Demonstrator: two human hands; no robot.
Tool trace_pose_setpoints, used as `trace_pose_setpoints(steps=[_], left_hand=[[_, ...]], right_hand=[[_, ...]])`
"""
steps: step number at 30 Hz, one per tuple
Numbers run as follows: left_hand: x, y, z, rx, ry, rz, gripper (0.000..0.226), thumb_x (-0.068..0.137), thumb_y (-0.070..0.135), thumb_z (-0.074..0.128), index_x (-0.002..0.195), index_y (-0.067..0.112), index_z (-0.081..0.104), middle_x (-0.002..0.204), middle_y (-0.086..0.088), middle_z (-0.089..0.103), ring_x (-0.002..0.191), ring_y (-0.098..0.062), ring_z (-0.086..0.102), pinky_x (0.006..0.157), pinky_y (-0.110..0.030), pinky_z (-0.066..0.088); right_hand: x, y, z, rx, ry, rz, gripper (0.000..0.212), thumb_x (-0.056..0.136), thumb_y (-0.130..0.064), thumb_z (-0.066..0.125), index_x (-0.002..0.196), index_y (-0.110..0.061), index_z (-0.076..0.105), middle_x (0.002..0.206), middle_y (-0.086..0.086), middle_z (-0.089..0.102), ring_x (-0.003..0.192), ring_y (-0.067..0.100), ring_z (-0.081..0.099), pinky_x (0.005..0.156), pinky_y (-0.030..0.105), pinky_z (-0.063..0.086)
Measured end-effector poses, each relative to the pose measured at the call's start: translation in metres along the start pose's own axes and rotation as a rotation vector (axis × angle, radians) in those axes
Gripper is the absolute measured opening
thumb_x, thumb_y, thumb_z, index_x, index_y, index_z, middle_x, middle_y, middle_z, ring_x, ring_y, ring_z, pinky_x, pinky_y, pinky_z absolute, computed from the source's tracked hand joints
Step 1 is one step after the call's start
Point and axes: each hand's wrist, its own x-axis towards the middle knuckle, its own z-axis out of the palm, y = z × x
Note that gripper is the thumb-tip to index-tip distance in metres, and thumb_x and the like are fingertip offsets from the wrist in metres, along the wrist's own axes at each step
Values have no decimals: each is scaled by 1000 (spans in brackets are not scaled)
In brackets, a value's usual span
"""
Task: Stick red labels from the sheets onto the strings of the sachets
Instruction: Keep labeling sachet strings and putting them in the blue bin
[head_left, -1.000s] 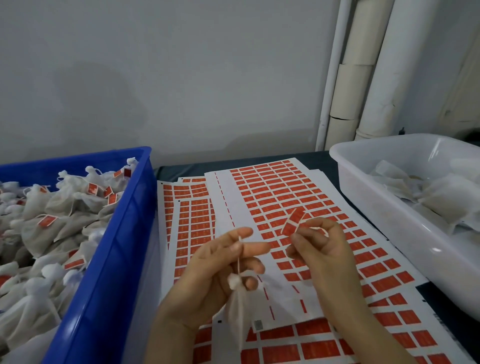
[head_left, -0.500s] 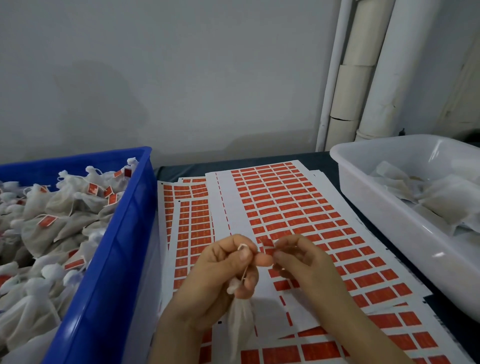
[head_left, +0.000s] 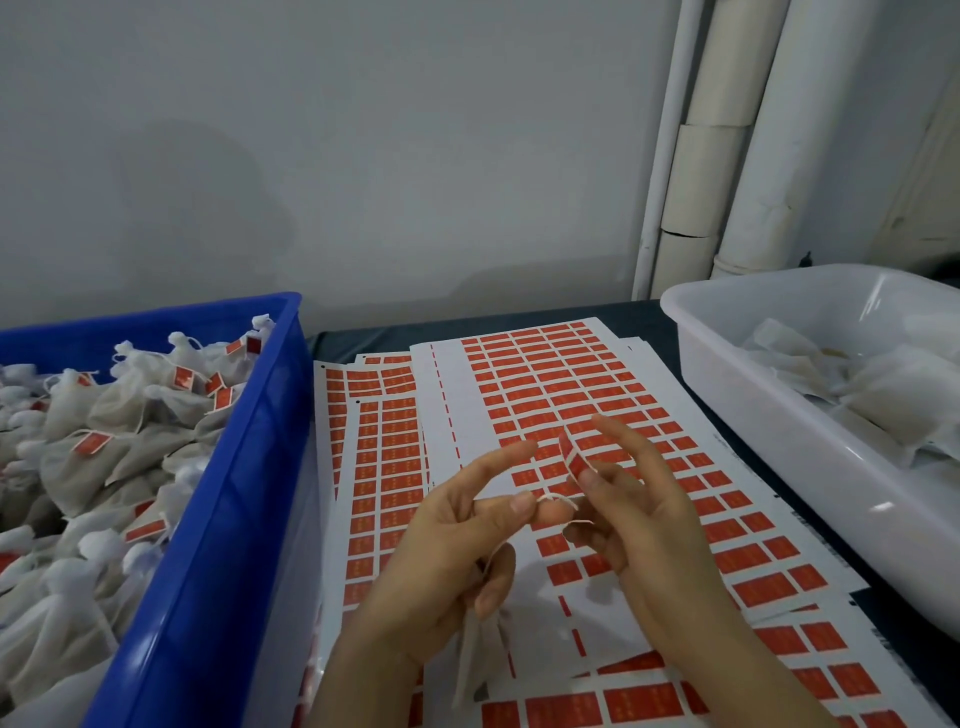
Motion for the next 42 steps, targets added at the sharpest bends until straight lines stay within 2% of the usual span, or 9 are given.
trace_pose_setpoints(steps=[4, 8, 13, 20, 26, 30, 33, 36, 42], left_hand=[[3, 0, 4, 84, 85, -23, 42, 67, 40, 72, 107, 41, 61, 90, -8, 73, 34, -10, 47, 36, -15, 38], [4, 0, 7, 143, 123, -43, 43, 66, 41, 70, 107, 34, 59, 90, -4, 74, 33, -10, 47, 35, -14, 35], [6, 0, 10, 202, 137, -69, 38, 69, 37, 67, 104, 23, 59, 87, -3, 75, 33, -8, 44, 36, -13, 36], [5, -1, 16, 233, 95, -107, 17, 70, 43, 62, 77, 29, 71, 87, -2, 75, 32, -7, 39, 36, -13, 33], [3, 2, 15, 216, 115, -154, 18, 67, 44, 63, 76, 31, 72, 86, -3, 75, 33, -8, 39, 36, -14, 32], [4, 2, 15, 133, 140, -124, 20, 69, 41, 65, 76, 23, 73, 89, -7, 74, 39, -14, 53, 39, -16, 41], [7, 0, 15, 39, 220, -96, 18, 81, 32, 61, 74, 18, 71, 91, -6, 74, 62, -18, 69, 53, -21, 51], [8, -1, 17, -44, 267, -95, 20, 77, 33, 62, 68, 20, 75, 87, -3, 75, 74, -12, 71, 60, -20, 53], [9, 1, 22, -157, 254, -67, 17, 74, 29, 64, 76, 17, 76, 81, -5, 74, 68, -12, 71, 56, -20, 53]], right_hand=[[1, -2, 2, 31, -14, 4, 51, 60, -55, 66, 108, -55, 48, 106, -14, 65, 85, 13, 69, 69, 35, 59], [-3, -8, 4, -62, -8, -104, 71, 56, -53, 73, 108, -73, 30, 108, -37, 50, 89, -15, 58, 54, 7, 48], [-3, -6, -2, -3, -19, -126, 77, 52, -38, 76, 112, -67, 36, 110, -26, 56, 91, -5, 63, 61, 13, 51], [-2, -11, -2, -153, 75, -217, 72, 53, -46, 70, 110, -66, 33, 104, -34, 54, 87, -12, 61, 60, 7, 49], [2, -18, -6, -253, 166, -273, 62, 57, -48, 65, 107, -64, 34, 94, -45, 52, 85, -21, 56, 55, -2, 41], [3, -19, -11, -210, 249, -215, 49, 60, -60, 59, 104, -65, 37, 103, -34, 53, 85, -20, 56, 54, 3, 46], [4, -15, -15, -185, 267, -156, 34, 63, -62, 54, 96, -53, 53, 92, -23, 66, 80, -2, 66, 67, 24, 56], [1, -13, -13, -160, 218, -136, 27, 65, -55, 57, 89, -45, 63, 87, -17, 69, 78, 7, 68, 68, 28, 58], [-9, -12, 1, -145, -6, -126, 31, 58, -53, 61, 87, -45, 67, 88, -21, 69, 85, 1, 66, 63, 11, 51]])
